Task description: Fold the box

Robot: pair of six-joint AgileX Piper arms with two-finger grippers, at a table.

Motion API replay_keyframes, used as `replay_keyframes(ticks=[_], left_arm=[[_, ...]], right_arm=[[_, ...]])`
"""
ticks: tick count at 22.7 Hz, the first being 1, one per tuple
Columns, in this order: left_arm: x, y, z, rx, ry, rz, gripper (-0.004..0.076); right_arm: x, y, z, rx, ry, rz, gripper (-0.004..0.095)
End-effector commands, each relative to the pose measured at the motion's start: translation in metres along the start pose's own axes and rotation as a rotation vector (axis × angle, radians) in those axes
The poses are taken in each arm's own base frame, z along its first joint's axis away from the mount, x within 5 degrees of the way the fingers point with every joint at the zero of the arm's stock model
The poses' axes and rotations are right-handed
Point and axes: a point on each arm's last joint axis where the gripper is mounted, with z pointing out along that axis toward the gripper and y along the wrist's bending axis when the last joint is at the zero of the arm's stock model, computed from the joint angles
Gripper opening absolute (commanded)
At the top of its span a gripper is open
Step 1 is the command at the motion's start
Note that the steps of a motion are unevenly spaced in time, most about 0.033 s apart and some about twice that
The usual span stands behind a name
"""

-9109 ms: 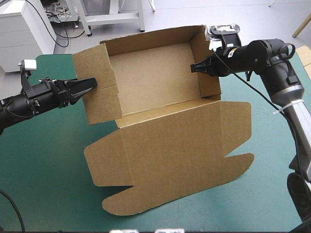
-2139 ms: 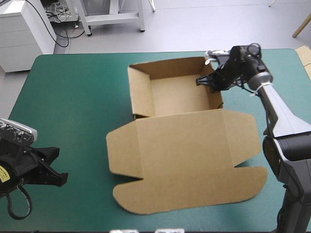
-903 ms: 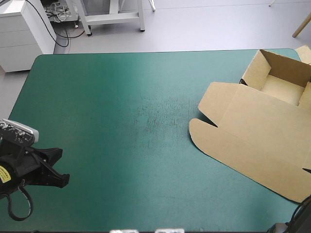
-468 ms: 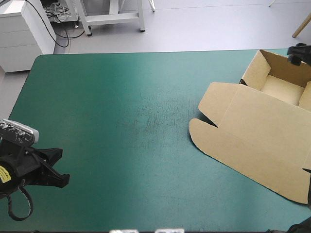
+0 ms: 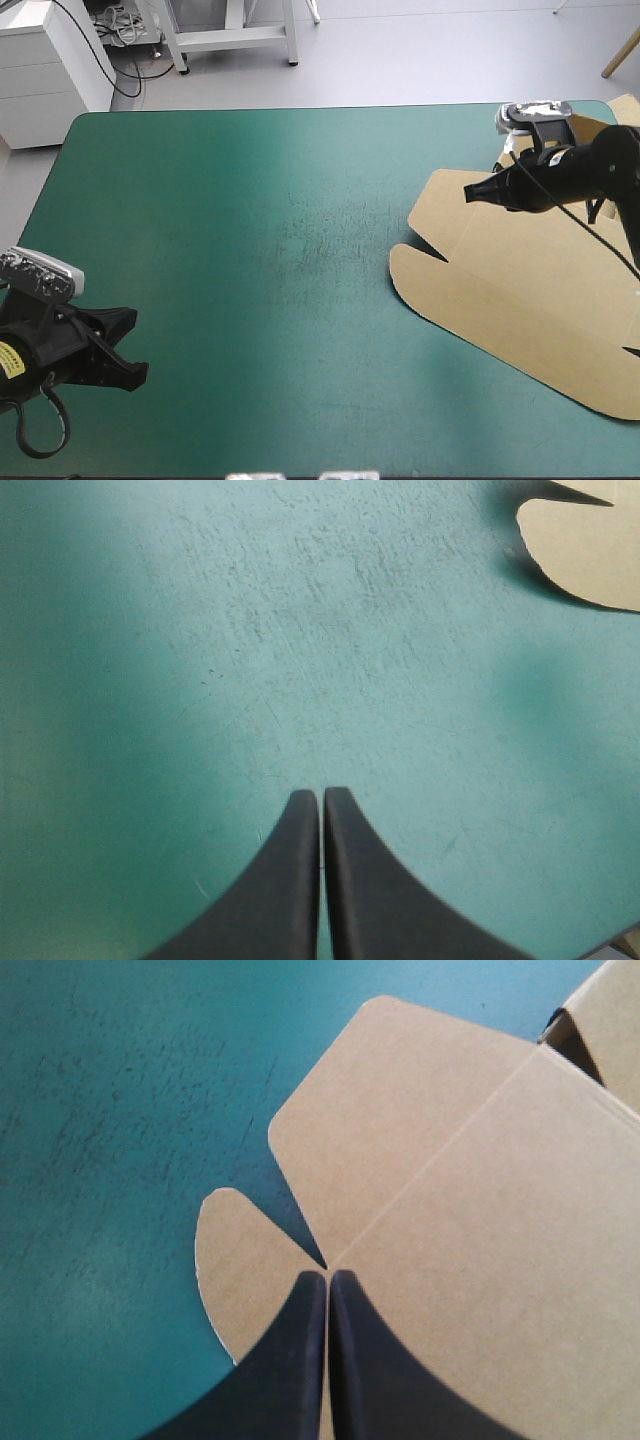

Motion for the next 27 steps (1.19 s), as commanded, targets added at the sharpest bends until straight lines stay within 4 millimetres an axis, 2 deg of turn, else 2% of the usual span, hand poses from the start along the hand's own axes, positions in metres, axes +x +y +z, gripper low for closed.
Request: replay_keyframes(ticks=[1,4,6,7,8,9,10,13,16,20,22,27], left_arm=[[-0.002,-0.002,-0.005,0.022,-0.005,-0.004,-0.0008],[-0.003,-0.003,-0.007,0.021,-0.037,0.005,-0.0008],[-0.003,-0.004,-0.011,0.022,-0.116,0.005,-0.0008],[0.000,-0.004,-0.014,0.016,-0.199,0.004,-0.0008],[0.005,-0.004,-0.014,0.014,-0.226,0.003,-0.0008],[0.015,-0.005,-0.012,0.019,-0.260,-0.004,-0.0008],[0.021,-0.005,-0.009,0.023,-0.274,-0.009,-0.0008],[0.054,-0.003,0.007,0.012,-0.343,-0.021,-0.0008],[0.084,-0.002,0.017,0.002,-0.429,-0.028,-0.0008],[0.115,-0.002,0.019,-0.028,-0.544,0.025,-0.0008],[0.128,-0.003,0.019,-0.030,-0.580,0.032,-0.0008],[0.142,-0.003,0.021,-0.031,-0.611,0.036,-0.0008]], right_arm=[[0.015,0.010,-0.026,0.013,-0.117,-0.040,-0.0016],[0.037,0.014,-0.037,0.036,-0.188,-0.058,-0.0016],[0.053,0.017,-0.046,0.046,-0.221,-0.070,-0.0016],[0.071,0.020,-0.055,0.056,-0.264,-0.081,-0.0016],[0.078,0.021,-0.059,0.063,-0.284,-0.083,-0.0016],[0.096,0.024,-0.066,0.082,-0.322,-0.093,-0.0016],[0.103,0.024,-0.069,0.090,-0.333,-0.096,-0.0016],[0.142,0.028,-0.077,0.120,-0.424,-0.108,-0.0016],[0.170,0.028,-0.075,0.148,-0.529,-0.109,-0.0016],[0.201,0.026,-0.061,0.171,-0.608,-0.103,-0.0016],[0.211,0.024,-0.053,0.186,-0.639,-0.108,-0.0016],[0.227,0.024,-0.049,0.203,-0.694,-0.114,-0.0016]])
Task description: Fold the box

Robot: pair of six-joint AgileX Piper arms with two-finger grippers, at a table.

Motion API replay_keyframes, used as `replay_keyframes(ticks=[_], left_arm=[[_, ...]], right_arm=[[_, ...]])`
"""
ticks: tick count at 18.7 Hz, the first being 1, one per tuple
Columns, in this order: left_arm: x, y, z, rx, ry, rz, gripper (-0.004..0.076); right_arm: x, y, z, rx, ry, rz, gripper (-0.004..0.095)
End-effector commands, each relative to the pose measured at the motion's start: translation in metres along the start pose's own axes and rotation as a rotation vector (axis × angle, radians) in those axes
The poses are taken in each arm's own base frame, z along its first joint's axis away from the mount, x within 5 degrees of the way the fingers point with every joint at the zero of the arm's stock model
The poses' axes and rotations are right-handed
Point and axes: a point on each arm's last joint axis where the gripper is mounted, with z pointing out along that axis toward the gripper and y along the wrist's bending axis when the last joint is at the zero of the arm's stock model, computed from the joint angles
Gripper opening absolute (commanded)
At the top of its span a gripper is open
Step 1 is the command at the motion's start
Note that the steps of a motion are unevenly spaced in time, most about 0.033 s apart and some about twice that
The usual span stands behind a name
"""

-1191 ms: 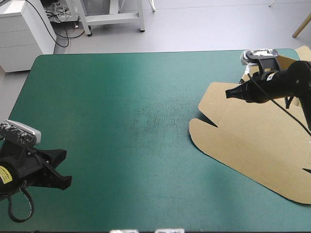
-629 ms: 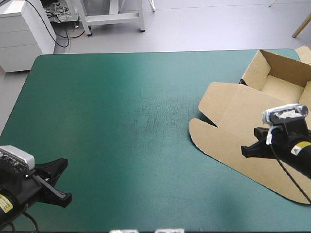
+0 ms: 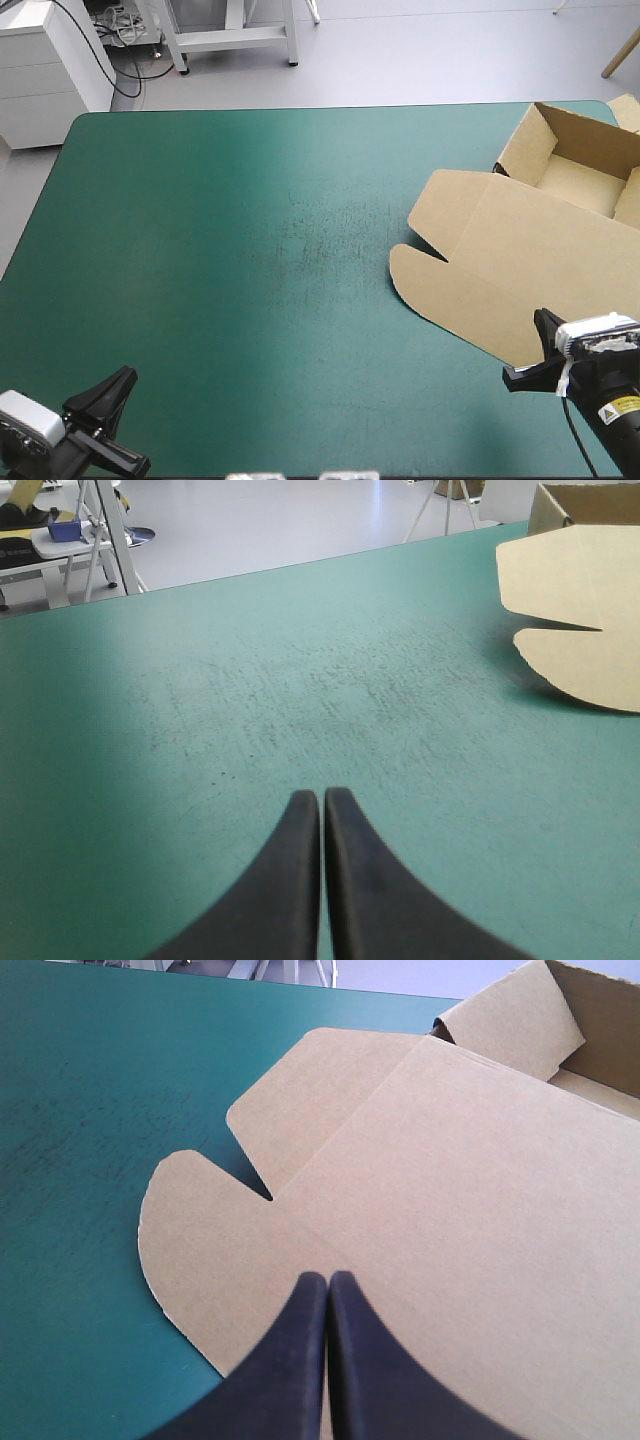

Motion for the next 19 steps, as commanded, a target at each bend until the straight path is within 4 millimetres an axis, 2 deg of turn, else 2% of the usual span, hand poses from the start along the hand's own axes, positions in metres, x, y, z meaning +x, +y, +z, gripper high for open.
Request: replay_keyframes(ticks=[1,3,8,13,19], left_arm=[[-0.006,0.000,-0.003,-0.003,-0.094,-0.008,-0.0008],[0.000,0.000,0.002,-0.004,-0.071,-0.010,-0.0008],[-0.001,0.001,0.002,-0.007,-0.080,-0.007,-0.0008],[-0.001,0.001,0.002,-0.005,-0.080,-0.009,-0.0008],[-0.001,0.001,0.002,-0.006,-0.080,-0.006,-0.0008]], right_arm=[[-0.005,-0.002,-0.007,0.035,-0.123,-0.028,-0.0016],[0.000,-0.002,-0.011,0.044,-0.128,-0.048,-0.0016],[0.017,0.000,-0.020,0.054,-0.163,-0.063,-0.0016],[0.019,0.002,-0.034,0.065,-0.249,-0.070,-0.0016],[0.024,0.003,-0.037,0.060,-0.224,-0.078,-0.0016]])
